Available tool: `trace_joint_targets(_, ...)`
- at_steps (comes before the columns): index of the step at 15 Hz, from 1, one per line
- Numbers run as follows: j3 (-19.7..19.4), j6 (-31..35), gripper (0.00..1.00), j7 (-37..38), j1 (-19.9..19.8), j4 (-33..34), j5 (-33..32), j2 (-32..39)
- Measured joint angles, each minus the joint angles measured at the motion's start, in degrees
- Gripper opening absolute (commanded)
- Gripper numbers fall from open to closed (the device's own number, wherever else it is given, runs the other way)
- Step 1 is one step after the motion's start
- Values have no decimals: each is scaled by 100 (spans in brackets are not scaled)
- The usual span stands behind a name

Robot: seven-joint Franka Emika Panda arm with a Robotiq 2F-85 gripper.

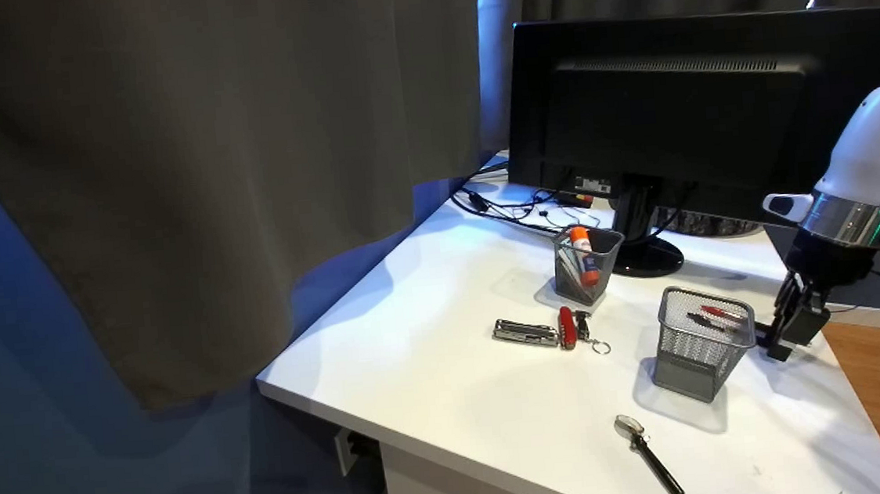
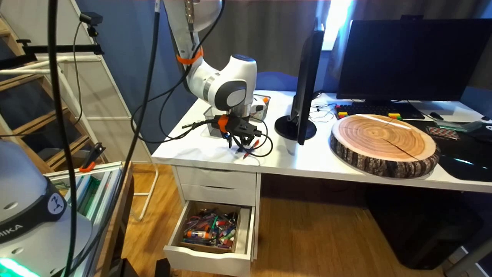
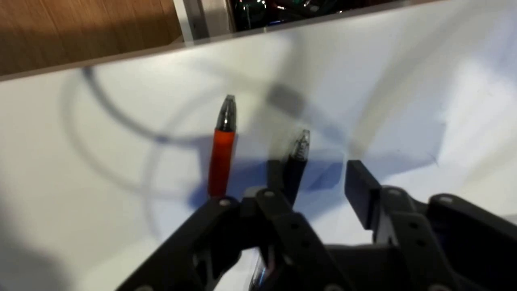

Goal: Pick up the black pen on the counter and put it on the gray basket on the left

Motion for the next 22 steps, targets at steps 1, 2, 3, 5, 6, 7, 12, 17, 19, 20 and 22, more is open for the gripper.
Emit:
trace_joint_targets(1, -1, 0, 11, 0, -1, 0, -7, 4)
trace_joint_targets(2, -1, 0, 2, 0, -2, 0, -11, 8)
trace_joint_targets(3, -1, 0, 1, 0, -3, 0, -13, 13)
trace_joint_targets(5, -1, 0, 2, 0, -6, 0, -15, 19)
trace_joint_targets(6, 0, 0, 3, 0, -9, 1, -15, 18)
trace_joint_targets(7, 0, 0, 3, 0, -12, 1, -15, 17)
trace_joint_targets(12, -4, 0, 3, 40, -65, -14, -19, -99)
trace_joint_targets(17, 10, -337, 3, 154, -83, -204, -21, -877)
trace_joint_targets(19, 48, -788, 3, 156, -66, -248, -22, -1284)
trace_joint_targets(20, 87, -1060, 3, 156, -60, -249, -22, -1479)
trace_joint_targets(22, 189, -1674, 3, 138, -45, -228, -22, -1848)
